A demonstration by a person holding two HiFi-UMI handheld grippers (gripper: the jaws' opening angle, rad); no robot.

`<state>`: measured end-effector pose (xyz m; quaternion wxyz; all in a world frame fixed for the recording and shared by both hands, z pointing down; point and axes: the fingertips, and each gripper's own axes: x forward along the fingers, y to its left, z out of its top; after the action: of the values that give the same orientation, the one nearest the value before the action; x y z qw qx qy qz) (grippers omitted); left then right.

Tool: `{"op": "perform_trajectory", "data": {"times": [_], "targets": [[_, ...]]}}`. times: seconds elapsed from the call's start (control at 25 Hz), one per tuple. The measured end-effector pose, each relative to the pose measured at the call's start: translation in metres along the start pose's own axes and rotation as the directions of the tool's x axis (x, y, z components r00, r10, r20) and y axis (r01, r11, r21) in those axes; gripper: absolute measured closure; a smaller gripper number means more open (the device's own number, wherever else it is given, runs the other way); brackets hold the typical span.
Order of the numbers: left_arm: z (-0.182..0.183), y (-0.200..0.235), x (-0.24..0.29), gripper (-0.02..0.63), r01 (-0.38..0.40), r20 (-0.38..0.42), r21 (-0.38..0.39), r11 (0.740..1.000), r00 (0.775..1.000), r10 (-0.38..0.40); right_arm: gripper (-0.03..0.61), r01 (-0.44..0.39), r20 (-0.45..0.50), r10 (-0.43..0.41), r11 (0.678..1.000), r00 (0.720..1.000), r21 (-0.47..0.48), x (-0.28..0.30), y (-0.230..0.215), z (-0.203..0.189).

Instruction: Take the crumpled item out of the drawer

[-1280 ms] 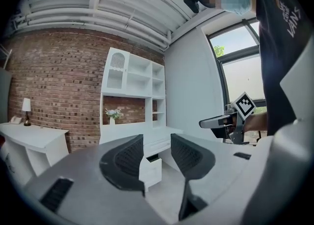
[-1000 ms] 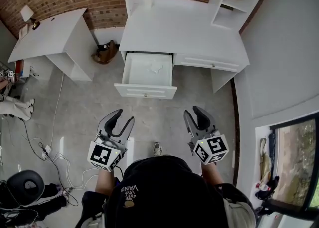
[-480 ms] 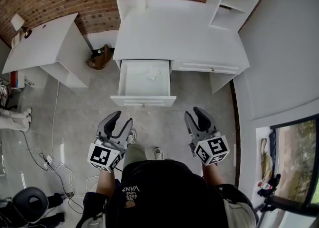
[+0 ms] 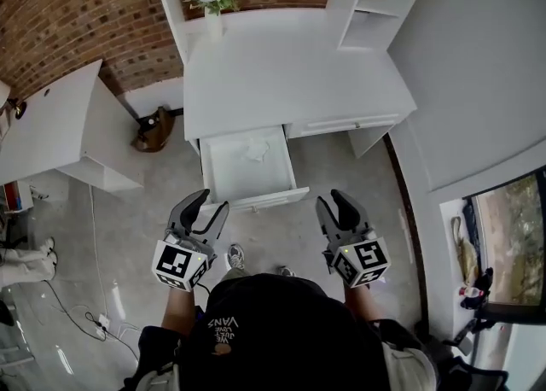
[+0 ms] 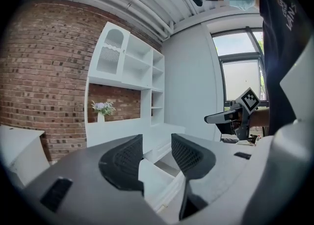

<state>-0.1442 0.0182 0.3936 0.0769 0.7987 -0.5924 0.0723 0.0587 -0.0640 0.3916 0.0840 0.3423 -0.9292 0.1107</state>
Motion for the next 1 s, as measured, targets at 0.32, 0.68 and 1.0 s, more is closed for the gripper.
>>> {"op": "perform_trajectory", "data": {"times": [0.32, 0.68, 1.0], "targets": [[-0.009, 0.065, 0.026, 0.451, 0.141, -0.045, 0.023, 0.99, 0.989, -0.14, 0.457, 0.124, 0.013, -0.125, 0.991, 0.992, 0.044, 0.044, 0.025, 0.001], [-0.033, 0.107, 0.066, 0.451, 0.27, -0.094, 0.037, 0.962, 0.96, -0.265, 0.457, 0.273, -0.013, -0.273, 0.959, 0.962, 0.078, 0.059, 0.036, -0.009], [-0.065, 0.117, 0.108, 0.451, 0.303, -0.158, 0.06, 0.951, 0.944, -0.291, 0.457, 0.311, -0.034, -0.309, 0.946, 0.95, 0.095, 0.066, 0.025, -0.015]]}}
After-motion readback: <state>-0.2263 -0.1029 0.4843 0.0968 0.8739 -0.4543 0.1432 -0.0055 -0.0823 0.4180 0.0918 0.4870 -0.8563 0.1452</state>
